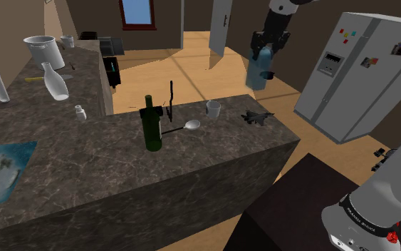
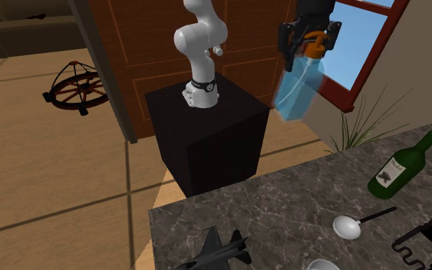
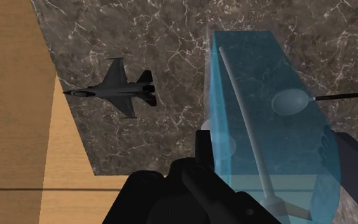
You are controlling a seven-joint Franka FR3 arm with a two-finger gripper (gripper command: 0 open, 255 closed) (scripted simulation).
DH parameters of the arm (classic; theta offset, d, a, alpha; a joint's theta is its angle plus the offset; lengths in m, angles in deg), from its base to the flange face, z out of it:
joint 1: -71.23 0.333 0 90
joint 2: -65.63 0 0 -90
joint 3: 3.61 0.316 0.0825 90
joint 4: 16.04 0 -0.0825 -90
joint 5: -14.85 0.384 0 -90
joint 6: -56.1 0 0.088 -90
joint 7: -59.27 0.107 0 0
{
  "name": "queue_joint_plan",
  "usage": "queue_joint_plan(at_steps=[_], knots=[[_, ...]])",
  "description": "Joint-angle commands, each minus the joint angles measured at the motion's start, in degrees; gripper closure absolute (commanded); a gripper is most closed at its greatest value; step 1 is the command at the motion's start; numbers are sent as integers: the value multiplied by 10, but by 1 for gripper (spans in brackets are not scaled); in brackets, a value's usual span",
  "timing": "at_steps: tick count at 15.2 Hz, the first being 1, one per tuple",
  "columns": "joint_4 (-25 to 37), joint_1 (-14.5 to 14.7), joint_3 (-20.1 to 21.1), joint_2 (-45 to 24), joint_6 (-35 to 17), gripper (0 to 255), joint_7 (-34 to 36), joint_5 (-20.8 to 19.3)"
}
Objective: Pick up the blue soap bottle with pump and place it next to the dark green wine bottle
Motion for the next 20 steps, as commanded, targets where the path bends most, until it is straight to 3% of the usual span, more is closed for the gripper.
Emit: queue_joint_plan(at_steps=[1, 11, 20], knots=[[7, 11, 17, -9, 0, 255, 29, -1], [123, 67, 87, -107, 33, 255, 155, -13], [305, 130, 131, -245, 93, 255, 256, -44]])
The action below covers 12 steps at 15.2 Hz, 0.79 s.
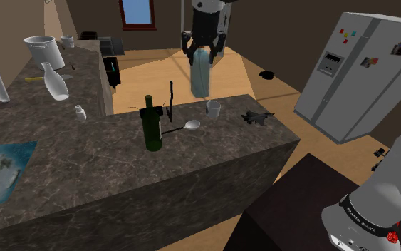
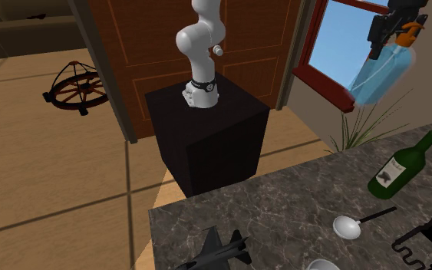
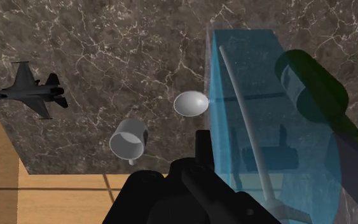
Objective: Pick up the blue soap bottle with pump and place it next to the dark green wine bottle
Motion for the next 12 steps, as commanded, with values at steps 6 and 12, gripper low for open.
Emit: queue_joint_plan(at_steps=[6, 12], knots=[[225, 69, 18, -150, 87, 255, 63, -33], [317, 100, 18, -226, 107, 255, 83, -46]])
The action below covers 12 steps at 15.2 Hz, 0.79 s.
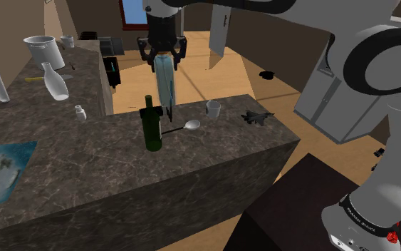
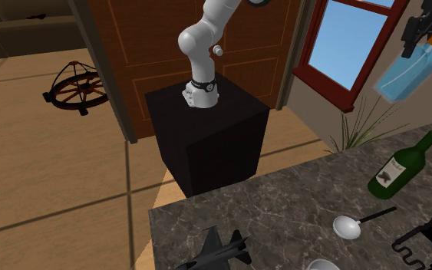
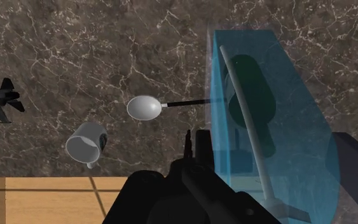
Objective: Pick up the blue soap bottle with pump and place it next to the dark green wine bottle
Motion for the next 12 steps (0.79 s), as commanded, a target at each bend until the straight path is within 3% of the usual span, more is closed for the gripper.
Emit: queue_joint_plan(at_steps=[1, 12], knots=[[-30, -3, 1, 8, -22, 255, 4, 1], [-162, -16, 2, 37, -124, 255, 22, 1]])
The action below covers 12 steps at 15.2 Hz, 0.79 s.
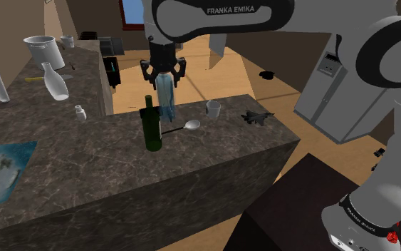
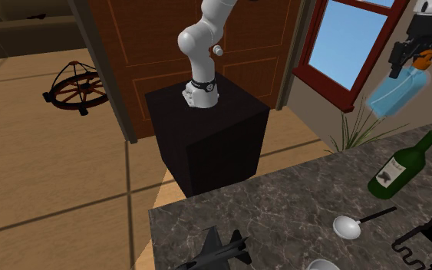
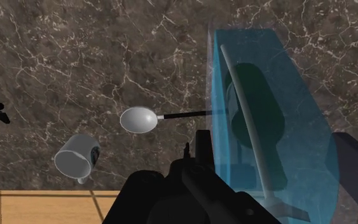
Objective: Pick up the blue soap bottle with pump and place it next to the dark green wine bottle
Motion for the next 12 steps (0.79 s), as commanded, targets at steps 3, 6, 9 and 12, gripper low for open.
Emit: queue_joint_plan(at_steps=[3, 6, 9, 12], knots=[[-33, -2, 0, 2, -31, 255, 6, -1], [-56, -4, -1, 2, -54, 255, 10, -3], [-77, -5, -1, 1, -76, 255, 14, -4], [-96, -6, -2, -2, -97, 255, 18, -6]])
